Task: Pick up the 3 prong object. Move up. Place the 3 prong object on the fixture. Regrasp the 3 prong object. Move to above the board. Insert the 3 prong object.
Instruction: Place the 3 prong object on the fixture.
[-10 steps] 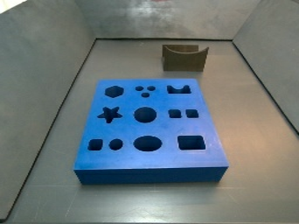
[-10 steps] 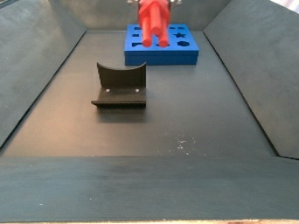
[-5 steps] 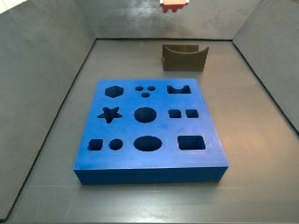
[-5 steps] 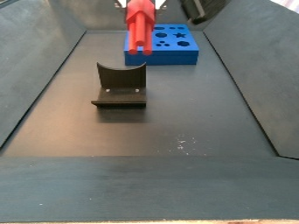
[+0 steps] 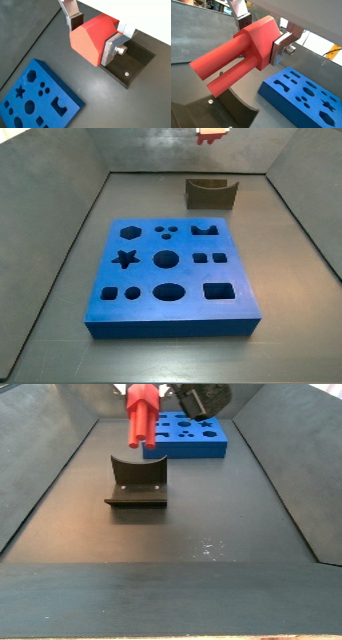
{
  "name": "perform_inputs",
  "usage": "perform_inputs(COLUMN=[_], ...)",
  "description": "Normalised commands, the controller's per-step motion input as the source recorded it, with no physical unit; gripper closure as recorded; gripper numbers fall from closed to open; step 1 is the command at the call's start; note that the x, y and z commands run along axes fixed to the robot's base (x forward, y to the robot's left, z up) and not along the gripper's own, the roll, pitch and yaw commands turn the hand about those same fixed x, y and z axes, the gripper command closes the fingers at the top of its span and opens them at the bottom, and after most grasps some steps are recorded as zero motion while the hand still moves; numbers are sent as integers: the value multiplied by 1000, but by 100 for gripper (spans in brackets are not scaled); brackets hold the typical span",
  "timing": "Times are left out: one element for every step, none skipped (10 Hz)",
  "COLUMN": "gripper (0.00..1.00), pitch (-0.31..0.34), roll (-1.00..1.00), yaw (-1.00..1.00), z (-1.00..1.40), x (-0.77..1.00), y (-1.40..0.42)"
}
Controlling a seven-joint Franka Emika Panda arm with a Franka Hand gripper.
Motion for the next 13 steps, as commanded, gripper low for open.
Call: perform_inputs(gripper=[100, 100, 100, 100, 100, 100, 100, 100, 100, 100, 100, 100, 100], pitch=[72, 338, 342, 356, 324, 253, 215, 139, 80, 14, -19, -50, -73], roll=[-147, -1000, -1000, -958, -811, -593, -483, -290, -217, -187, -183, -145, -127], yaw=[-39, 35, 23, -89, -155, -224, -246, -266, -261, -240, -212, -175, -143], z=[-13, -1000, -1000, -1000, -1000, -1000, -1000, -1000, -1000, -845, -658, -525, -486], x=[229, 162, 141, 150, 158, 167, 172, 183, 192, 169, 142, 120, 87], y=[28, 130, 133, 142, 137, 140, 142, 137, 135, 121, 97, 123, 153])
